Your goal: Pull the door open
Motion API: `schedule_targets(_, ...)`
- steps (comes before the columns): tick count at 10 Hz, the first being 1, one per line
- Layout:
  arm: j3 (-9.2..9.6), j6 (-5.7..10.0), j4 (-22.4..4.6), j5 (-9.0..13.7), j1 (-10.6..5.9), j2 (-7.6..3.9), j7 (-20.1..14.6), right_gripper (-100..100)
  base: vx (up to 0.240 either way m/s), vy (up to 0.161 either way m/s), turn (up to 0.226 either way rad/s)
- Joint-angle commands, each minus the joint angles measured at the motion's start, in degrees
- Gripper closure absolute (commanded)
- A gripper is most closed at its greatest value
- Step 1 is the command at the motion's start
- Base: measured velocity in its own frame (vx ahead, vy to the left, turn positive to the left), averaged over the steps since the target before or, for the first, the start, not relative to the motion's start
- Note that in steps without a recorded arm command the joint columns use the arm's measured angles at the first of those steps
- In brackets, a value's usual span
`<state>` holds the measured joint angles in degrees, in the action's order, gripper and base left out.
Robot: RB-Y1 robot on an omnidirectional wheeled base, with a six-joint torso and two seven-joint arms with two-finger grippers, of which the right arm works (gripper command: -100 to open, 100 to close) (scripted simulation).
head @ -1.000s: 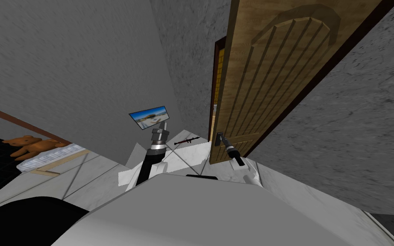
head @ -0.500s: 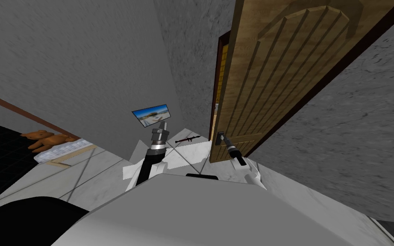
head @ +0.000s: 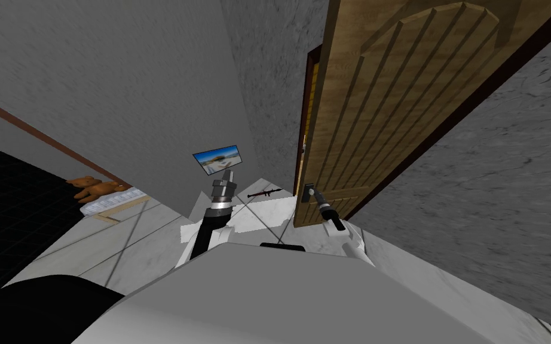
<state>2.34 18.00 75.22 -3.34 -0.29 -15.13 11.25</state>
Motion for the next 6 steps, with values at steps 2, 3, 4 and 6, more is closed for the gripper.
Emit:
schedule_targets(2,1.36,1.06,-1.5,2.5,-0.88,0.63,-4.3,100,-0.077,-0.054,0.105)
schedule_targets(3,1.38,1.19,-1.9,3.5,-1.12,0.54,-5.8,100,-0.076,-0.058,0.112)
schedule_targets(4,1.41,1.33,-2.4,4.7,-1.39,0.45,-7.3,100,-0.08,-0.07,0.153)
schedule_targets(6,1.44,1.48,-2.8,5.8,-1.67,0.35,-9.4,100,-0.057,-0.046,0.091)
